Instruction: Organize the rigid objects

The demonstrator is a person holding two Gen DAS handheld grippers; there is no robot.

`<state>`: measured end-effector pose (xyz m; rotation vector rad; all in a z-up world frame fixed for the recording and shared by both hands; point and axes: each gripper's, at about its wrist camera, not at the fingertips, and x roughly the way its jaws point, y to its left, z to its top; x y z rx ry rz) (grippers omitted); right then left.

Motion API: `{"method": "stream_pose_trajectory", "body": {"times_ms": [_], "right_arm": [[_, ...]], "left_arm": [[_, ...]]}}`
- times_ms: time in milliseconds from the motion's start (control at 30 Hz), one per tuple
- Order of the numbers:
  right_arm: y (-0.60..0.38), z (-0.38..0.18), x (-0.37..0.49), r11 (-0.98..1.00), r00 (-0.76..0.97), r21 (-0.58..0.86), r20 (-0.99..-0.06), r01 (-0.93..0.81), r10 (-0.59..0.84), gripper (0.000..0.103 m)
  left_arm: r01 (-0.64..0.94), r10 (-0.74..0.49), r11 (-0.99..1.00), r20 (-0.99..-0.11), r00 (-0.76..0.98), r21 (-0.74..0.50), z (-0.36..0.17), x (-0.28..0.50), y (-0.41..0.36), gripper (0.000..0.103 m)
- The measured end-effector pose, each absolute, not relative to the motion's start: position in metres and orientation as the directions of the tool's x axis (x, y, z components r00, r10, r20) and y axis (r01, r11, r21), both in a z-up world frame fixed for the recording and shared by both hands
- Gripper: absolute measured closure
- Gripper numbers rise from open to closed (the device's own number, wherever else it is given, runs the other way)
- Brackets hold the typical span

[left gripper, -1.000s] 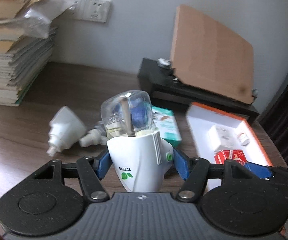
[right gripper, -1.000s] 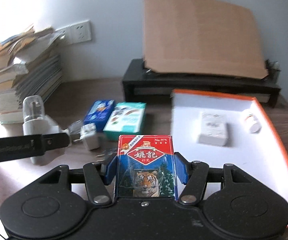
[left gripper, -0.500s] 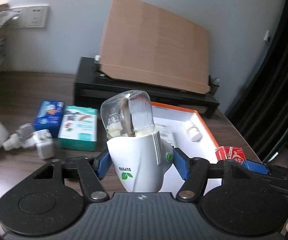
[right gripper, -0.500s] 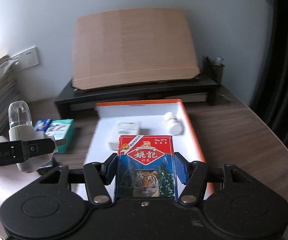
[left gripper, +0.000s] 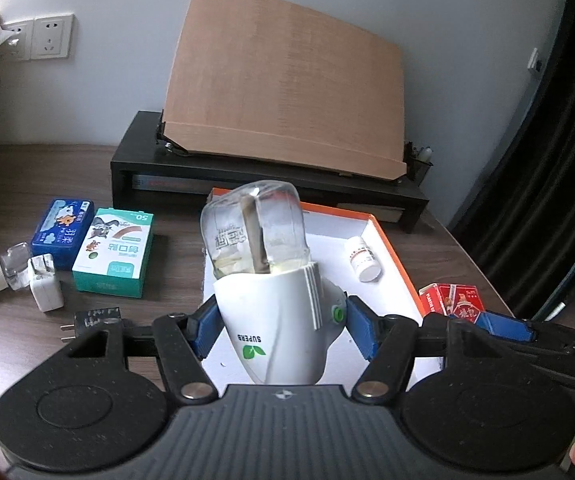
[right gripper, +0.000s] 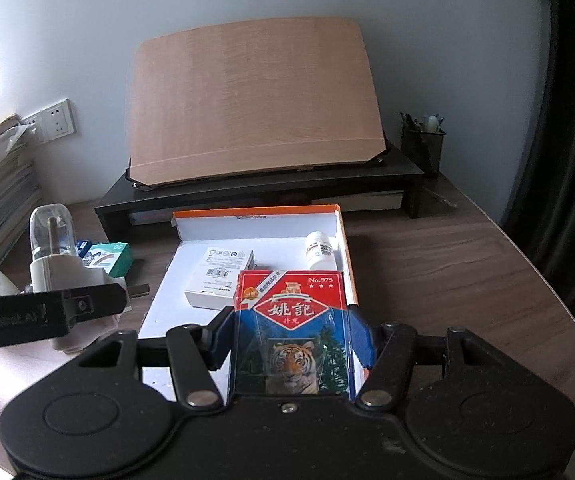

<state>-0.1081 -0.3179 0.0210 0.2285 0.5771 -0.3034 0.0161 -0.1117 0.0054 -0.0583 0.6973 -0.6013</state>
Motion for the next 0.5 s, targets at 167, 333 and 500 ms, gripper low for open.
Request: {"method": "stream_pose_trajectory", "body": {"times_ms": [167, 333, 500], "right_arm": [[-0.326, 0.019, -0.104, 0.944, 0.811, 0.135, -0.557, 0.302, -0.180, 0.032], [-0.337, 0.016, -0.101, 0.952, 0.820, 0.142, -0.552, 0.271, -0.151, 0.032], [-0.346, 0.014, -0.099, 0.956, 0.823, 0.148, -0.552, 0.253, -0.133, 0.032]], "left_arm": [[0.462, -0.499, 0.857, -0.591, 0.633, -0.229, 0.004, 0.014, -0.118, 0.037], [0.428, -0.466, 0.877, -0.598, 0.652, -0.218, 0.002, 0.008, -0.125, 0.037], [0.414, -0.450, 0.886, -0.601, 0.661, -0.209, 0.001, 0.004, -0.134, 0.037]]}}
